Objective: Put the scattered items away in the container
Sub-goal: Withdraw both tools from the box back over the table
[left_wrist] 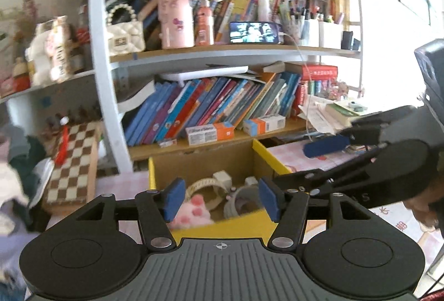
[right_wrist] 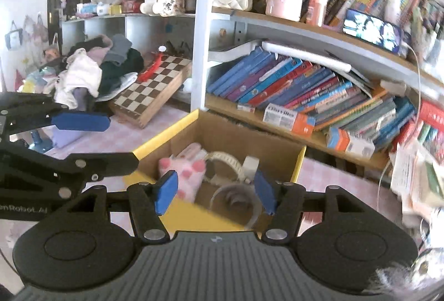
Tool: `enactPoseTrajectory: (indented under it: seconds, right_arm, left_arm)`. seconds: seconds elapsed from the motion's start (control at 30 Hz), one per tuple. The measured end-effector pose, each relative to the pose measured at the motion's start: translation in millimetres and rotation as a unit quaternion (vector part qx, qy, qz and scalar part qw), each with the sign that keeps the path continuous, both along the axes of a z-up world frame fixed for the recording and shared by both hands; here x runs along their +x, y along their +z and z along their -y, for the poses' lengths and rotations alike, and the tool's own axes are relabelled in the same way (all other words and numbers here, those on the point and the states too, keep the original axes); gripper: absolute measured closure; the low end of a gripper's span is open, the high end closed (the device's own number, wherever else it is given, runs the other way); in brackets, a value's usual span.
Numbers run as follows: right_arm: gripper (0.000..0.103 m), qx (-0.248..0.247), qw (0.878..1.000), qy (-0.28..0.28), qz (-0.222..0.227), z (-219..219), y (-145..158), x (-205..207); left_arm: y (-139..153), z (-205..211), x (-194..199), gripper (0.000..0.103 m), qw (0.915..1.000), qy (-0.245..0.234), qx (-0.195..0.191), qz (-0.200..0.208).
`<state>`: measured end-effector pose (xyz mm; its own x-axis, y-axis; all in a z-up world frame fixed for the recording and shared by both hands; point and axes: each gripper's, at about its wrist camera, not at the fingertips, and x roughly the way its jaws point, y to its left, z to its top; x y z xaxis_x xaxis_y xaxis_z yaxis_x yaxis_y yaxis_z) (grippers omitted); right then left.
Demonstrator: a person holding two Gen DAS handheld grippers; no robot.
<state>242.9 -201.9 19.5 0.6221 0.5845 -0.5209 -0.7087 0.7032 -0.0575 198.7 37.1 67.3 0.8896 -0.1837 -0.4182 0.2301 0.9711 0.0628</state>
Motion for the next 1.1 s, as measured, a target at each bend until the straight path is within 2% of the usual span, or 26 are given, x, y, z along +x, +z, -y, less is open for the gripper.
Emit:
enactPoseTrajectory:
  seconds: [0.13,0.23,0.4,0.57,0.7,0.93,1.07,1.1]
  right_arm:
    - [0.044,0.019,0.999,-0.015,-0.031,25,-19,-27]
    - [0.044,0.008,0.999,-0.012,-0.051,40,-36,-47]
    - [0.044,-0.013,0.997,-0.002,-0.071,56,-54,-73]
    - [0.044,-0.015,0.998,0.004,-0.065,58,-53,-92]
    - [0.038,-0.012,0.998,-0.006,-0.061,59,-56,-109]
    - [0.038,-0.028,0.997,-0.019,-0.071,49,-71,-135]
    - [0.033,-0.031,0.997,-0.038,-0.067,40,-71,-143]
    - [0.031,-0.032,0.996,-0.045,-0.068,39,-72,-144]
  left_arm:
    - [-14,11,-32,0.04,0.9988,0.046,0.002,-0.02]
    - [-24,18,-55,0.035,0.997,0.066,0.006,-0.039]
    - [-35,24,-83,0.035,0.9943,0.083,0.012,-0.066]
    - [-36,22,-103,0.032,0.9918,0.107,0.011,-0.07]
    - [-40,16,-118,0.032,0.9899,0.122,0.01,-0.071]
    - [-47,3,-130,0.031,0.9911,0.102,0.018,-0.083]
    - [-51,-1,-134,0.024,0.9923,0.089,0.027,-0.082]
    - [-53,-2,-136,0.02,0.9925,0.084,0.026,-0.084]
